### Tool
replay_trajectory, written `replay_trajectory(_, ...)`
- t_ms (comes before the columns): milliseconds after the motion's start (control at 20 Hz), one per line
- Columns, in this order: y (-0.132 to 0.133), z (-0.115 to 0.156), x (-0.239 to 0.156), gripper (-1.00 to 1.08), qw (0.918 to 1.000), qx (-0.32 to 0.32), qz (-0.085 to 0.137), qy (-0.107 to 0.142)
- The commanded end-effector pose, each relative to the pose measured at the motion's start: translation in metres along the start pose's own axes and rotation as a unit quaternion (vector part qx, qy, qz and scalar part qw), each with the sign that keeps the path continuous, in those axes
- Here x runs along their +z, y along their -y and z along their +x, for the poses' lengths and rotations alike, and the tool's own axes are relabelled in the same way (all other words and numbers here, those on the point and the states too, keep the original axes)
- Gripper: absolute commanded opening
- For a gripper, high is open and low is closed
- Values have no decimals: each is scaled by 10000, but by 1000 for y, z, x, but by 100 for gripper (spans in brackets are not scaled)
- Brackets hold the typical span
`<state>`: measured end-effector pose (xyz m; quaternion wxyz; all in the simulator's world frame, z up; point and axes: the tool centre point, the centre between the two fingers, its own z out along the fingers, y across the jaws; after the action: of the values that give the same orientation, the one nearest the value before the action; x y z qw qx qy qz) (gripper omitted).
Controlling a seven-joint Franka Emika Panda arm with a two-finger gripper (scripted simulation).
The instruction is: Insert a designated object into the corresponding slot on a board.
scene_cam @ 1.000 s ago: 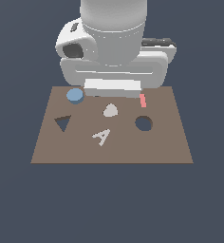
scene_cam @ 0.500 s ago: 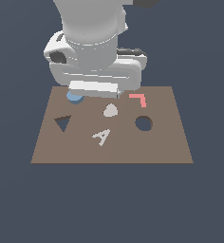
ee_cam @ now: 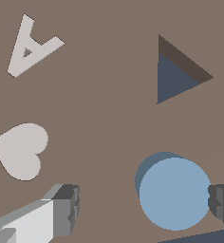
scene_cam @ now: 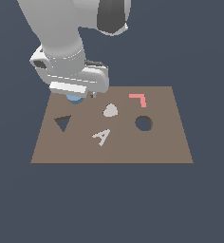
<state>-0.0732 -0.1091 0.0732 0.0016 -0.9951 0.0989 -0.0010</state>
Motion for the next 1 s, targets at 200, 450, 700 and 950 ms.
replay_trajectory(200,-29,-13,20,100,9999,150,-21,7)
replay_trajectory(450,-31,-14,22,100,9999,165,-23,14)
replay_trajectory(700,-32,-14,32,100,9999,166,-20,11)
replay_trajectory(950,-32,-14,43,100,9999,167,-18,9)
